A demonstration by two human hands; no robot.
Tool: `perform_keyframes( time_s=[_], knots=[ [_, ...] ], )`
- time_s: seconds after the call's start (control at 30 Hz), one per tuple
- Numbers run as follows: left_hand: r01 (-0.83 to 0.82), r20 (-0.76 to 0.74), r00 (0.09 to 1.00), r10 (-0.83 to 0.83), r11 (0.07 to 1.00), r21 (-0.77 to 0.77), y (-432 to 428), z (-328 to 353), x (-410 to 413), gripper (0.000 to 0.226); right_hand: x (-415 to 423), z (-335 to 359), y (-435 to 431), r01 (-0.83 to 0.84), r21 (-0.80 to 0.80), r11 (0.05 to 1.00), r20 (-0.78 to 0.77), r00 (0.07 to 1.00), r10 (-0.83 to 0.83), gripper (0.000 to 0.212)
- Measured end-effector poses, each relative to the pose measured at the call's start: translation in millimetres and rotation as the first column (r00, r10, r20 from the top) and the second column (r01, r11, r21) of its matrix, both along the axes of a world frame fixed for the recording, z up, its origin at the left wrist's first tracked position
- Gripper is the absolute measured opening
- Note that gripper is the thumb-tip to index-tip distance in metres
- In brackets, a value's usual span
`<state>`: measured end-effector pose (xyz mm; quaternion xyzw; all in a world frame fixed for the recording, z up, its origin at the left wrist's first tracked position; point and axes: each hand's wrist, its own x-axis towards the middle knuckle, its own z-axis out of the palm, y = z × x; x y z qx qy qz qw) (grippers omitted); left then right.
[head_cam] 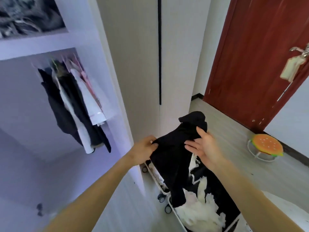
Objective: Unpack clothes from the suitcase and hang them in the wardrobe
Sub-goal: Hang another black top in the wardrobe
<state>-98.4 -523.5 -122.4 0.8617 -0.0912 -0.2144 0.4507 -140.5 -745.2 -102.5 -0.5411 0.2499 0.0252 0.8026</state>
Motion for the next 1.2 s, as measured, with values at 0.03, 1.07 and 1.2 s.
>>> perform_keyframes(
  time_s=[0.03, 1.07, 1.2],
  knots=[
    [-0.047, 0.03, 0.998, 0.048, 0.999, -0.019, 22.4, 7.4, -3.8, 0.017, -6.9, -3.9, 12.4, -0.06, -0.069, 0.996, -0.033, 0.998, 0.058, 0.018],
    [-0.9, 0.598, 0.394, 0.698, 0.426, 0.097, 542.6, 179.0, -153.7, 0.012, 27.9, 43.4, 496.1, -0.307, -0.949, -0.066, -0.24, 0.575, 0.782, 0.014],
    [-0.904, 0.636, 0.426, 0.643, 0.279, 0.323, 560.6, 171.7, -164.5, 0.024, 47.7, 82.0, 507.9, -0.554, -0.825, 0.107, -0.305, 0.597, 0.742, 0.019]
  ],
)
